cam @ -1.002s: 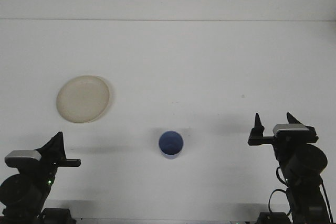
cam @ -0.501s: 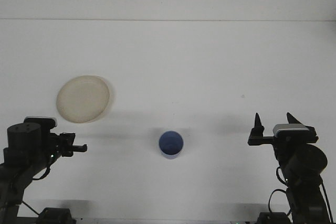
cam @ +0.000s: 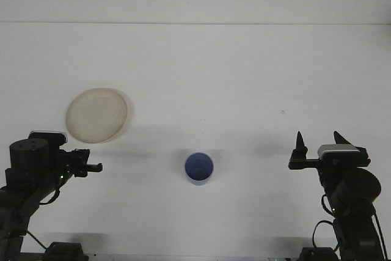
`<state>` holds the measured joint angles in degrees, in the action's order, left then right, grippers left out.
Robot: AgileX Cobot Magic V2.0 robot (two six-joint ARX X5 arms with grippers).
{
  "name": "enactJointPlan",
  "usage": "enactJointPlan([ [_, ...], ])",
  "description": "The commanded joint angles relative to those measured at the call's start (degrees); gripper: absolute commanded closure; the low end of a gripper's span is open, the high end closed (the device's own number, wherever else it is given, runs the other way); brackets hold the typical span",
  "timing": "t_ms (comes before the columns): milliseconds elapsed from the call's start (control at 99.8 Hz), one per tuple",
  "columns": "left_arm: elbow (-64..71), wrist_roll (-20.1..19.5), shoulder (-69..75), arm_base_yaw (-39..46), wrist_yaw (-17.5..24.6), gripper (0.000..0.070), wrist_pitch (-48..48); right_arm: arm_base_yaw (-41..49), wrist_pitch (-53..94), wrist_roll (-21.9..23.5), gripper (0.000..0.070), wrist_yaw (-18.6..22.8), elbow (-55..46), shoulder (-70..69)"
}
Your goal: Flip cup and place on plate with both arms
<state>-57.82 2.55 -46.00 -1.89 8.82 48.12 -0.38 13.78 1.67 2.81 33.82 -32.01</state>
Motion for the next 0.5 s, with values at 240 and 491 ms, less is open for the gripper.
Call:
enactJointPlan([
  [240,-1.1,0.5,-0.5,0.0,0.1,0.0038,0.3,0.1,-0.9,-0.6,0.0088,0.0,0.2,-0.3],
  [491,-8.5,1.0,-6.4,-5.2,0.1,0.0041,5.8,0.1,-0.9,-0.6,0.0088,0.0,0.2,-0.3],
])
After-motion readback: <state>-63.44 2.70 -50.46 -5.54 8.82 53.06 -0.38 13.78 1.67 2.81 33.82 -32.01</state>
